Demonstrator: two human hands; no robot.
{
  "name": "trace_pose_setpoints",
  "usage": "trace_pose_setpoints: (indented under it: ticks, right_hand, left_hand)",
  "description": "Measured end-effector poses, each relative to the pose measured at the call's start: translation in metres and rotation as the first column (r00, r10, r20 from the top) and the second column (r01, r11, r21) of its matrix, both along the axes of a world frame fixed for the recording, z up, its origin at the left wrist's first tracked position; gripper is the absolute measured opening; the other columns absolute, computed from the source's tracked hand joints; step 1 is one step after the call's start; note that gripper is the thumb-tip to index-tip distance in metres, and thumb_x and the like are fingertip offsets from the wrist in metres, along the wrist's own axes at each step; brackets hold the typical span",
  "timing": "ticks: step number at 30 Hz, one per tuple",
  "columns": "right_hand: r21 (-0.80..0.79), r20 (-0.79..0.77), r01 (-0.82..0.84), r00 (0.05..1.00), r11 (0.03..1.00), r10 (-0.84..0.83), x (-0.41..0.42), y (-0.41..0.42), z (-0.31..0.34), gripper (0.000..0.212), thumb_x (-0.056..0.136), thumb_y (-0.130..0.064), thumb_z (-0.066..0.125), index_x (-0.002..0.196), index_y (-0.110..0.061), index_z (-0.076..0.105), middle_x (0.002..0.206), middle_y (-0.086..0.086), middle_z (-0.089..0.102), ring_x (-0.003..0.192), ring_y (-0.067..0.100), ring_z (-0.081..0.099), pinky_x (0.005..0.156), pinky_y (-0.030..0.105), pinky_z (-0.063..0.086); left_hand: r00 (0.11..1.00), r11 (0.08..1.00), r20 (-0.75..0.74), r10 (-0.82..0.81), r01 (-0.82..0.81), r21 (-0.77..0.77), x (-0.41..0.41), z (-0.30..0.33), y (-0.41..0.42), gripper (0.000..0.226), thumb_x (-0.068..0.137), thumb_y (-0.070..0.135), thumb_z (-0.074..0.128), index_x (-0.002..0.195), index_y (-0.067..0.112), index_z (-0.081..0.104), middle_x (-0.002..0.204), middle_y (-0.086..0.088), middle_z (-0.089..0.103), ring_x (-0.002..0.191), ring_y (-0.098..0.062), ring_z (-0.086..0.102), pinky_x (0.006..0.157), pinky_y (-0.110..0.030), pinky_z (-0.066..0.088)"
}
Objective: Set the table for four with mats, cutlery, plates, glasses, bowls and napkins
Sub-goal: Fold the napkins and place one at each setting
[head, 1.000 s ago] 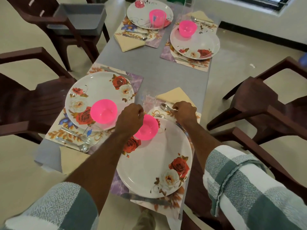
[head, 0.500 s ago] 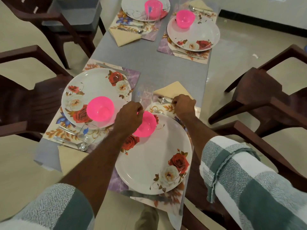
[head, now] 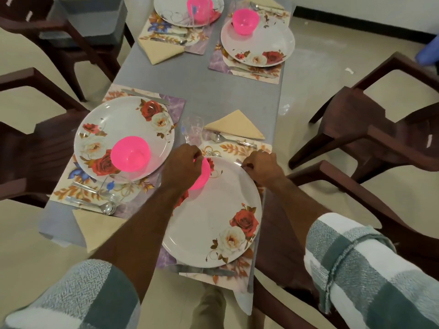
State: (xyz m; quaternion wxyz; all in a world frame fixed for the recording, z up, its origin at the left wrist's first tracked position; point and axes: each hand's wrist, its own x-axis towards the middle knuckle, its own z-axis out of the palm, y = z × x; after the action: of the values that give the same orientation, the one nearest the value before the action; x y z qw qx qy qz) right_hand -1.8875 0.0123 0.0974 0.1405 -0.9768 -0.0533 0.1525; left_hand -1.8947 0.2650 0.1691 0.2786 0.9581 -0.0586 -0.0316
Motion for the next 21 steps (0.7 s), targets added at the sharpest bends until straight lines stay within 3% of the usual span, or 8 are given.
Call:
trace_pose_setpoints:
  ticks: [8,11,15,18,21]
  right_hand:
    - [-0.035,0.007,0.126,0.992,0.991,-0.126,0.015,0.011,0.005,0.017,0.091,-0.028,0.059,0.091,-0.028,0.076,0.097,-0.004,0.069,0.097,0.021,0.058,0.082,0.036,0.028]
    - [-0.070,-0.044,0.157,0.986,0.985,-0.160,0.025,0.013,0.008,0.010,0.087,-0.025,0.064,0.090,-0.025,0.074,0.087,-0.005,0.064,0.093,0.021,0.058,0.087,0.038,0.033]
    - [-0.010,-0.054,0.285,0.957,0.958,-0.286,0.033,0.016,0.007,0.021,0.088,-0.014,0.056,0.084,-0.028,0.073,0.073,-0.010,0.063,0.083,0.015,0.054,0.088,0.033,0.038]
    - [-0.013,-0.067,0.287,0.955,0.958,-0.288,0.039,0.019,0.008,0.024,0.091,-0.016,0.053,0.086,-0.028,0.073,0.078,-0.005,0.069,0.085,0.015,0.057,0.097,0.037,0.041]
    - [-0.047,-0.032,0.253,0.967,0.966,-0.254,0.043,0.020,0.009,0.025,0.094,-0.017,0.052,0.090,-0.029,0.074,0.083,-0.007,0.064,0.086,0.017,0.052,0.097,0.037,0.036]
  left_hand:
    - [1.000,1.000,-0.002,0.013,-0.013,0.013,0.000,0.001,-0.003,0.018,0.096,0.017,0.060,0.105,0.007,0.073,0.104,-0.010,0.071,0.092,-0.020,0.060,0.081,-0.027,0.039]
    - [1.000,1.000,-0.002,0.008,-0.008,0.012,0.000,0.001,-0.004,0.018,0.096,0.016,0.060,0.105,0.007,0.073,0.103,-0.009,0.071,0.088,-0.015,0.055,0.080,-0.027,0.038]
    - [1.000,1.000,-0.003,0.003,-0.003,0.011,0.001,-0.001,-0.003,0.019,0.097,0.017,0.060,0.106,0.007,0.073,0.104,-0.009,0.070,0.090,-0.017,0.057,0.081,-0.027,0.040]
    - [1.000,1.000,0.006,-0.007,0.006,0.015,0.001,-0.003,-0.004,0.018,0.096,0.017,0.060,0.106,0.007,0.073,0.103,-0.009,0.071,0.091,-0.019,0.059,0.081,-0.027,0.039]
    - [1.000,1.000,0.013,-0.012,0.012,0.017,0.001,-0.004,-0.005,0.017,0.096,0.017,0.061,0.105,0.008,0.073,0.102,-0.008,0.071,0.090,-0.018,0.059,0.081,-0.027,0.041]
